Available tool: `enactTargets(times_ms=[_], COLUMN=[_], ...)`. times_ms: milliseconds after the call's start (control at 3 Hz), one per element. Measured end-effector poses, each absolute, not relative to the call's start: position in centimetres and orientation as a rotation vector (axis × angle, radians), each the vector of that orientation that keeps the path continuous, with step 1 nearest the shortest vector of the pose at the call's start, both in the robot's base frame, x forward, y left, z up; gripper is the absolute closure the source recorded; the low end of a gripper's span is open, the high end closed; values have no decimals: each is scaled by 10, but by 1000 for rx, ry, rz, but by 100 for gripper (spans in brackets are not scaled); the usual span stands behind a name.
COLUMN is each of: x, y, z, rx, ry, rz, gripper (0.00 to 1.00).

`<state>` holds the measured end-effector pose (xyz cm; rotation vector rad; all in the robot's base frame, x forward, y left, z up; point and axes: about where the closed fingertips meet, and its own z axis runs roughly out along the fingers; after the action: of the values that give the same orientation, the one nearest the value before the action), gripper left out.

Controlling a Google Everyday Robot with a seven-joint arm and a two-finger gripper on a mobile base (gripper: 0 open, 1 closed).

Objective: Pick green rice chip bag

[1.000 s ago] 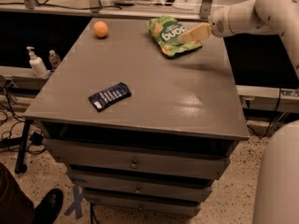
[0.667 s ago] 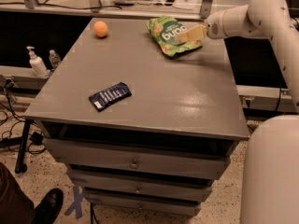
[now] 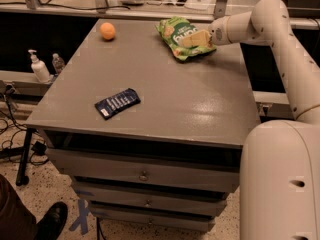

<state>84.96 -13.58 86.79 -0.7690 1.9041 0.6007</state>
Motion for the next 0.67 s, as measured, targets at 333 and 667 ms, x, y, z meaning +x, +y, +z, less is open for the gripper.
enactTargets(times_ms=[333,667], x=[853,853], y=[-132,-135], z=[863,861], rx=[-774,-773], ry=[1902,1903], rz=[614,617], gripper=[41,65])
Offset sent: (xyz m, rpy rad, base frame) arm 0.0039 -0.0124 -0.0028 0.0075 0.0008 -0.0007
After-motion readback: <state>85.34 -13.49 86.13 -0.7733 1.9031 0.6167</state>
